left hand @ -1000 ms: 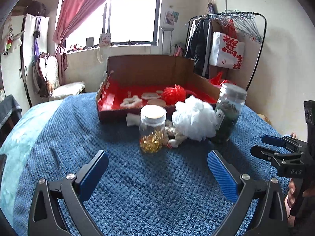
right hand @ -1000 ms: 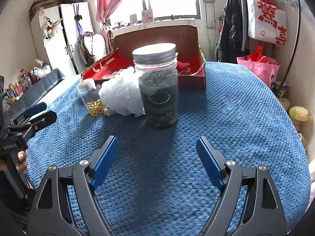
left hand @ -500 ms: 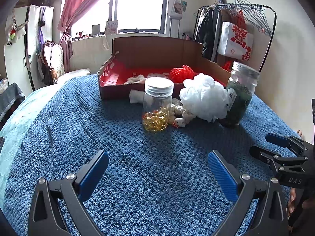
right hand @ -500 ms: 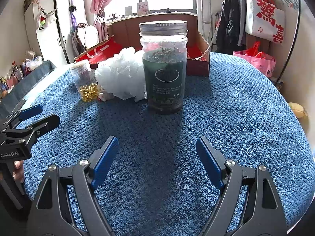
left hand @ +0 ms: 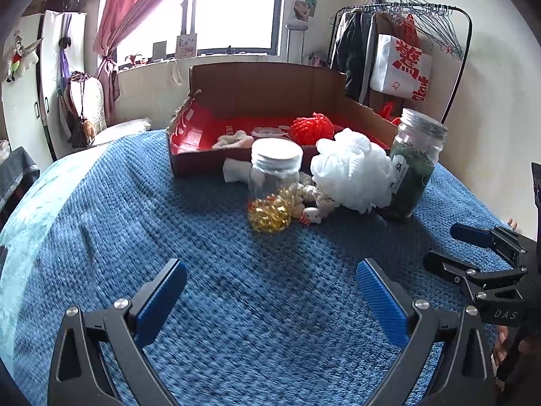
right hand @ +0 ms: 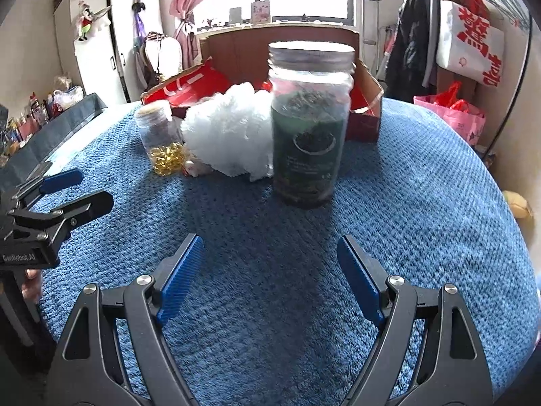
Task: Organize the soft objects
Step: 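Reach the right gripper to the white mesh bath puff beside the jars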
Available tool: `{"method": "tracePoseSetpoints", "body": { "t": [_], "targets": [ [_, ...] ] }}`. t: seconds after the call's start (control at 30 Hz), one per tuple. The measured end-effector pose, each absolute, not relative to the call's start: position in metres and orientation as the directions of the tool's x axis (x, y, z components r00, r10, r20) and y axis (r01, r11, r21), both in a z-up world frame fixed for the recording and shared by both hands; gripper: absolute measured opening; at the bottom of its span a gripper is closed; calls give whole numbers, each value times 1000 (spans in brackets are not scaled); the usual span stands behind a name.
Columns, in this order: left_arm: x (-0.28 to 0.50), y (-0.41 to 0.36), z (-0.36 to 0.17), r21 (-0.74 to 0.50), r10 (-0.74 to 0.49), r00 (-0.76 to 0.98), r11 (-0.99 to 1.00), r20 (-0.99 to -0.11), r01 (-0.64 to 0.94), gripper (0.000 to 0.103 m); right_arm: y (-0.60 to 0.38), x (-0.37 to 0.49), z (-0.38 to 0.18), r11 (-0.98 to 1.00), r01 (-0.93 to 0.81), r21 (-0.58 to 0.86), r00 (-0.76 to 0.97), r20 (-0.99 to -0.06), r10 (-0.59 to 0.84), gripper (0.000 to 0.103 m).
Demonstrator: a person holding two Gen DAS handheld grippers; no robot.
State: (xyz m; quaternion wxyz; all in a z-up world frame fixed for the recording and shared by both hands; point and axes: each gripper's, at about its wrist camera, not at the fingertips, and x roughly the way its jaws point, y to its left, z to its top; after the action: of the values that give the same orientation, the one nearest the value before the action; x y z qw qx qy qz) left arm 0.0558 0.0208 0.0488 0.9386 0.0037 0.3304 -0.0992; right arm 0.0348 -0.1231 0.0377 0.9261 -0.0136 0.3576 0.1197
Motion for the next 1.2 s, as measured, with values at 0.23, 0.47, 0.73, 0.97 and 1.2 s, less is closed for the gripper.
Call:
{"method": "tracePoseSetpoints", "body": {
  "t": [0.23, 0.47, 0.73, 0.97, 1.2],
  "targets": [
    [75, 53, 76, -58, -253, 751, 959, -610, 276, 102, -110, 46, 52, 940, -330, 91, 692, -653, 306, 81],
    [118, 83, 85, -54, -301, 709, 936, -637, 348, 98, -83, 71, 65, 917, -397, 34, 689, -650, 322, 81],
    [173, 88, 70, -99, -339, 630, 918, -699, 385, 88, -52, 96, 69, 895, -430, -116, 714, -650, 259, 81],
    [200, 73, 54, -77, -330, 588, 908, -738, 412, 85, -37, 108, 62, 861, -450, -236, 722, -664, 195, 81],
    [216, 63, 42, -81, -329, 553, 902, -765, 424, 73, -18, 103, 51, 790, -435, -432, 786, -610, 99, 81]
  ]
}}
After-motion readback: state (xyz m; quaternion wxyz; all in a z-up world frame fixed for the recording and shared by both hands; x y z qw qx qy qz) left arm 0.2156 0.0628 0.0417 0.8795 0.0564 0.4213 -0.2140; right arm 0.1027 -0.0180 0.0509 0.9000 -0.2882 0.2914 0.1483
